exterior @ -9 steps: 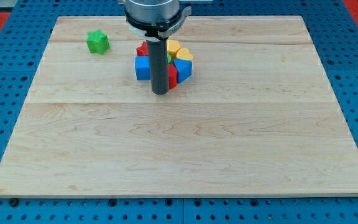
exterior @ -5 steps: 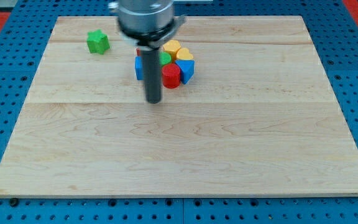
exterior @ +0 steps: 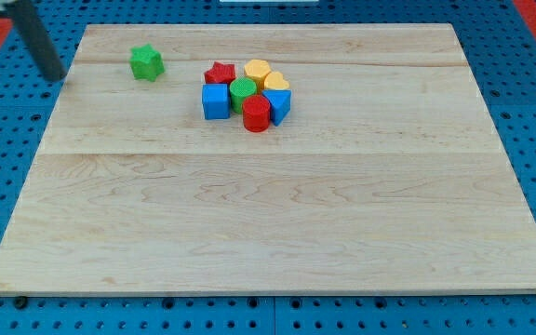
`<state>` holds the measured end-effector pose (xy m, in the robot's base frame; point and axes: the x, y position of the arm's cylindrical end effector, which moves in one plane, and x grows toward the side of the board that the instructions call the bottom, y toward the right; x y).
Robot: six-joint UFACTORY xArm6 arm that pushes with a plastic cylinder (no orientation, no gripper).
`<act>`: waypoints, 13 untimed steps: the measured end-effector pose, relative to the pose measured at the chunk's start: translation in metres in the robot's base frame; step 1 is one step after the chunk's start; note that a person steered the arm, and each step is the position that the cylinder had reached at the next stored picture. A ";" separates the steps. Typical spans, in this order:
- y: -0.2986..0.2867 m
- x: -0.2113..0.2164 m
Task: Push the green star bottom right to the blue cube
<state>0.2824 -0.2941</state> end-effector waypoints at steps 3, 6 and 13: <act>0.092 -0.042; 0.155 0.000; 0.096 0.127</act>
<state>0.4094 -0.1985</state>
